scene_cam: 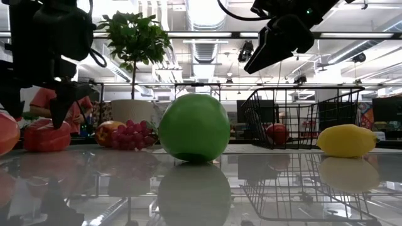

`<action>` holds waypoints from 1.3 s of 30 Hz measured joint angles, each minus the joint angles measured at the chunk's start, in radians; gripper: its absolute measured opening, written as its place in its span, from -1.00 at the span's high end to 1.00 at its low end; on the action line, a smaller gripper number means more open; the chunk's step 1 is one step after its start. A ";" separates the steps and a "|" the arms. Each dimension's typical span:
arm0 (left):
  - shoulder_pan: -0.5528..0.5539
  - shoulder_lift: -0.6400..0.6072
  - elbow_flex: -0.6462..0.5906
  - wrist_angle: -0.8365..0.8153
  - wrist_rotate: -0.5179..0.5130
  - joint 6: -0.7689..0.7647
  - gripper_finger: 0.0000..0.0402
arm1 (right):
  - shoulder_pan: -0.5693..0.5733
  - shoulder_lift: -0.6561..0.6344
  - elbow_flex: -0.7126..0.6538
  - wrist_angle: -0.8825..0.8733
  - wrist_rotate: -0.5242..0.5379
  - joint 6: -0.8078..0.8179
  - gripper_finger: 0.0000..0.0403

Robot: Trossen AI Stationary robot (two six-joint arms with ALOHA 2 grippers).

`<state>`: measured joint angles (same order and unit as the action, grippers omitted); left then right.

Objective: Build produce basket
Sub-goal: Put the red bell pepper into the wire basket

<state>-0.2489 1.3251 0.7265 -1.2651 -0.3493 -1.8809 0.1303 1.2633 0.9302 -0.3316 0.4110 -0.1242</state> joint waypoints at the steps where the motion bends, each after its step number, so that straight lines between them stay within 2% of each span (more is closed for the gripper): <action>1: 0.000 0.000 -0.001 0.000 -0.002 0.000 -0.90 | 0.000 0.000 0.000 0.000 0.000 0.000 -0.10; 18: 0.000 0.006 -0.033 0.071 -0.097 -0.027 -0.90 | 0.000 0.000 0.000 0.000 0.000 0.019 -0.10; 31: 0.019 0.148 -0.031 0.105 -0.113 -0.048 -0.90 | 0.000 0.000 0.000 -0.001 0.000 0.031 -0.10; 39: 0.021 0.176 -0.017 0.144 -0.117 -0.058 -0.84 | 0.000 0.000 0.000 -0.008 0.000 0.035 -0.10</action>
<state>-0.2283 1.5010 0.7097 -1.1210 -0.4664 -1.9385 0.1303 1.2636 0.9302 -0.3401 0.4107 -0.0894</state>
